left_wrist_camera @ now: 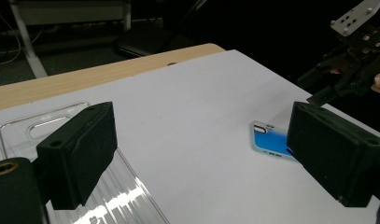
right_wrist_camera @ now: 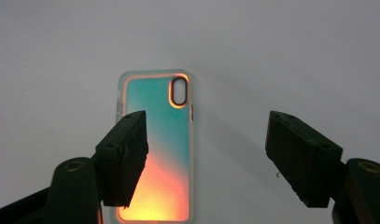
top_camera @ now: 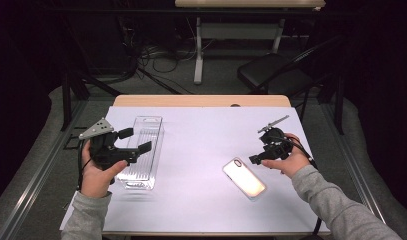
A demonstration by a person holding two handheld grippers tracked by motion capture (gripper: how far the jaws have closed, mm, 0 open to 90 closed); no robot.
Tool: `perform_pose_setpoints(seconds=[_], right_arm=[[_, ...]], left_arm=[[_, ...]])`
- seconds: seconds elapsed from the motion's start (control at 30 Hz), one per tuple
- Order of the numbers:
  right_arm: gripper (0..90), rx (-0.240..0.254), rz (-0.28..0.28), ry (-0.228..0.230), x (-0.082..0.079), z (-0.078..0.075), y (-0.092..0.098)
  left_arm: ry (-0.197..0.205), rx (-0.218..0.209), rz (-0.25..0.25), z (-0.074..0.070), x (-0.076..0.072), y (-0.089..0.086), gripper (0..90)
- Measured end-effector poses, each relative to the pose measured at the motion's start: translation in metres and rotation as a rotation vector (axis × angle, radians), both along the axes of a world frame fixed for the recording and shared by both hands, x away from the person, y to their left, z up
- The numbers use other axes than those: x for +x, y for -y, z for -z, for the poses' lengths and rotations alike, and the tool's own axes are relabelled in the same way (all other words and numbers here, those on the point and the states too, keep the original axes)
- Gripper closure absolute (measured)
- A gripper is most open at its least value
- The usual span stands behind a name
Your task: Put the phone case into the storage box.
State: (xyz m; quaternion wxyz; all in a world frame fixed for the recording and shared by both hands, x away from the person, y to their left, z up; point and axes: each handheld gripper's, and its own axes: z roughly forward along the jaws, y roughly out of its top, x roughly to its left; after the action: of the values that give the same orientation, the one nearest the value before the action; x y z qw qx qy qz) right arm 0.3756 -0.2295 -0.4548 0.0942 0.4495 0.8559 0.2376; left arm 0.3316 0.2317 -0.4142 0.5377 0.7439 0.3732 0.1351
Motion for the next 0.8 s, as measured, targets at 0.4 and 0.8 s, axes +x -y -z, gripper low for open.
perform_pose_setpoints(seconds=[0.4, 0.8], right_arm=[[47.3, -0.073, 0.010, -0.041, 0.011, 0.013, -0.004], [54.8, -0.088, -0.005, -0.059, 0.017, 0.023, -0.008]], left_arm=[[0.016, 0.002, 0.003, -0.003, -0.004, -0.001, 10.6], [0.012, 0.004, -0.001, -0.003, -0.004, 0.000, 11.6]])
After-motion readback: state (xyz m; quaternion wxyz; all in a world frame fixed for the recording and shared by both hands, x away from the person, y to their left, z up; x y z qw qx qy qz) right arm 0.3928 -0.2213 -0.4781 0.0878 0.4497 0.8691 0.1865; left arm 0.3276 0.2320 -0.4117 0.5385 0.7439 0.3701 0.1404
